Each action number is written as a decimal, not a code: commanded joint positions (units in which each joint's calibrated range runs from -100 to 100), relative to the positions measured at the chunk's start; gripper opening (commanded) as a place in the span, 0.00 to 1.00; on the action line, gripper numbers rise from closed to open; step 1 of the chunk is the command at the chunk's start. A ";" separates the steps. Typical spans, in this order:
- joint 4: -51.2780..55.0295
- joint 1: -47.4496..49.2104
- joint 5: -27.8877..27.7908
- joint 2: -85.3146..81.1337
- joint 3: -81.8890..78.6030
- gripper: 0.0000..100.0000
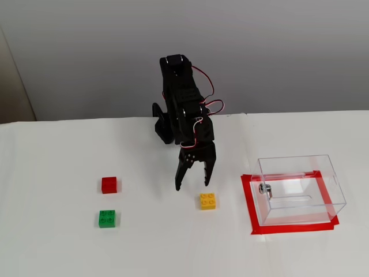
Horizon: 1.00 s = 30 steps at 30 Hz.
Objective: Pick the yellow lego brick and place it into the transparent box
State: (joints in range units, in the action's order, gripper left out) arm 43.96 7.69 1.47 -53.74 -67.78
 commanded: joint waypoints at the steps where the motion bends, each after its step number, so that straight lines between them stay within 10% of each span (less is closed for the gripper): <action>1: -2.53 0.33 0.20 4.82 3.50 0.33; 30: -14.28 5.36 4.28 17.04 3.32 0.33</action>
State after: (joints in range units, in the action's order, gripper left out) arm 32.05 13.89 5.72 -37.51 -66.81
